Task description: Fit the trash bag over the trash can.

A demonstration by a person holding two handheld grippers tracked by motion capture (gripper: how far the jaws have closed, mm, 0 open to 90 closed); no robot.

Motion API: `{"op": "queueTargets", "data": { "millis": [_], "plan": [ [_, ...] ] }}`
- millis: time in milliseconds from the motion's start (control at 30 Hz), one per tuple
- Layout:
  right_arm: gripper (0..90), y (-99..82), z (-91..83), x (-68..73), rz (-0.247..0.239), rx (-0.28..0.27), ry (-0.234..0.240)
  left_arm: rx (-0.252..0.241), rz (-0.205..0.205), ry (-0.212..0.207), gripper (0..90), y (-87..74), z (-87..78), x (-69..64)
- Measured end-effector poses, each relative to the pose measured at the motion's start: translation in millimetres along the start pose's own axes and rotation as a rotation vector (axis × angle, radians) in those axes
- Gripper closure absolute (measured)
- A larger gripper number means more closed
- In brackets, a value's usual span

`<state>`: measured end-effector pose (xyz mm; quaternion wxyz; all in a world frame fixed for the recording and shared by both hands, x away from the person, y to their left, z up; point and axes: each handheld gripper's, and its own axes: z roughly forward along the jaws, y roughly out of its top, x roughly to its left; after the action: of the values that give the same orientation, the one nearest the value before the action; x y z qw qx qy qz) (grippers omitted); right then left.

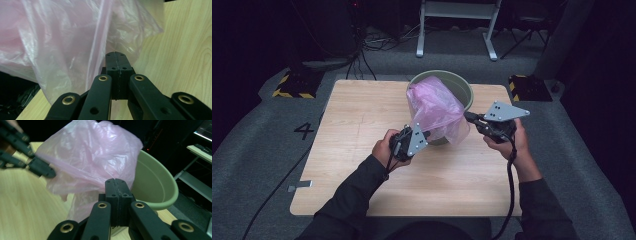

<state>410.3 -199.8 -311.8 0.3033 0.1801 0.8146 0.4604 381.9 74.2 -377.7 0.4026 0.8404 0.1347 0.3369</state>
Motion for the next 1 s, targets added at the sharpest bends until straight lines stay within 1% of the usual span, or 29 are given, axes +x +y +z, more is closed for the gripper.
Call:
{"op": "queueTargets", "data": {
  "millis": [67,100,167,200,267,333,367,400,433,467,500,533,567,600,633,667,700,733,800,833,867,900,933,967,1000],
  "plan": [
    [90.0,1.1,1.8,-3.7,0.018,-0.005,-0.025,0.007,0.013,-0.015,90.0,-0.5,1.5,-0.7],
    [90.0,1.9,2.4,-5.4,0.024,-0.009,-0.04,0.017,0.024,-0.013,90.0,-0.6,2.1,-1.0],
    [90.0,3.9,3.8,-9.8,0.037,-0.012,-0.064,0.025,0.019,-0.026,90.0,-1.7,3.9,-2.1],
    [90.0,5.1,4.4,-13.0,0.049,-0.013,-0.074,0.027,0.026,-0.035,90.0,-2.2,4.6,-1.9],
    [90.0,7.2,5.5,-19.7,0.078,-0.017,-0.096,0.029,0.024,-0.046,90.0,-3.9,5.9,-2.8],
    [90.0,9.3,8.8,-27.3,0.108,-0.004,-0.13,0.033,0.026,-0.066,90.0,-5.5,7.0,-3.3],
    [90.0,10.2,11.0,-31.0,0.123,0.001,-0.136,0.038,0.025,-0.079,90.0,-6.0,7.7,-3.8],
    [90.0,10.9,12.9,-33.5,0.132,0.006,-0.142,0.046,0.038,-0.077,90.0,-6.7,8.7,-4.9],
    [90.0,11.8,16.4,-37.5,0.14,0.019,-0.16,0.053,0.041,-0.086,90.0,-7.4,9.1,-5.7],
    [90.0,12.3,19.4,-40.8,0.137,0.028,-0.183,0.056,0.041,-0.099,90.0,-8.2,9.5,-6.5],
    [90.0,12.3,22.3,-44.1,0.138,0.039,-0.198,0.06,0.046,-0.102,90.0,-8.6,9.7,-6.6],
    [90.0,12.3,22.3,-44.1,0.138,0.039,-0.198,0.06,0.046,-0.102,90.0,-8.6,9.7,-6.6],
    [90.0,10.4,26.8,-52.3,0.161,0.054,-0.214,0.072,0.054,-0.111,90.0,-10.6,9.4,-7.3],
    [90.0,8.7,28.4,-56.4,0.176,0.054,-0.223,0.078,0.052,-0.12,90.0,-12.1,9.3,-7.0],
    [90.0,6.5,30.2,-60.9,0.191,0.056,-0.233,0.08,0.055,-0.121,90.0,-12.7,9.3,-6.6],
    [90.0,5.5,30.9,-62.6,0.197,0.059,-0.238,0.08,0.055,-0.121,90.0,-12.7,9.3,-6.6],
    [90.0,3.0,33.3,-67.0,0.21,0.062,-0.247,0.093,0.051,-0.142,90.0,-16.0,8.6,-6.2],
    [90.0,1.5,34.9,-69.6,0.219,0.063,-0.248,0.099,0.058,-0.144,90.0,-18.0,8.0,-5.9],
    [90.0,-3.1,39.9,-76.9,0.232,0.07,-0.273,0.114,0.067,-0.164,90.0,-21.1,7.1,-6.6],
    [90.0,-4.5,41.2,-79.1,0.238,0.072,-0.283,0.121,0.075,-0.164,90.0,-22.9,6.3,-7.7],
    [90.0,-4.5,41.2,-79.1,0.238,0.072,-0.283,0.121,0.075,-0.164,90.0,-22.9,6.3,-7.7],
    [90.0,-8.2,43.9,-86.0,0.26,0.067,-0.297,0.143,0.084,-0.166,90.0,-27.0,5.4,-8.8],
    [90.0,-9.1,44.5,-88.3,0.265,0.068,-0.302,0.148,0.084,-0.16,90.0,-29.6,5.9,-8.2],
    [90.0,-10.2,45.1,-91.3,0.267,0.07,-0.316,0.155,0.081,-0.161,90.0,-31.0,6.2,-7.4],
    [90.0,-10.7,45.2,-93.0,0.27,0.066,-0.321,0.156,0.068,-0.162,90.0,-33.0,7.0,-6.6]
  ]
}}
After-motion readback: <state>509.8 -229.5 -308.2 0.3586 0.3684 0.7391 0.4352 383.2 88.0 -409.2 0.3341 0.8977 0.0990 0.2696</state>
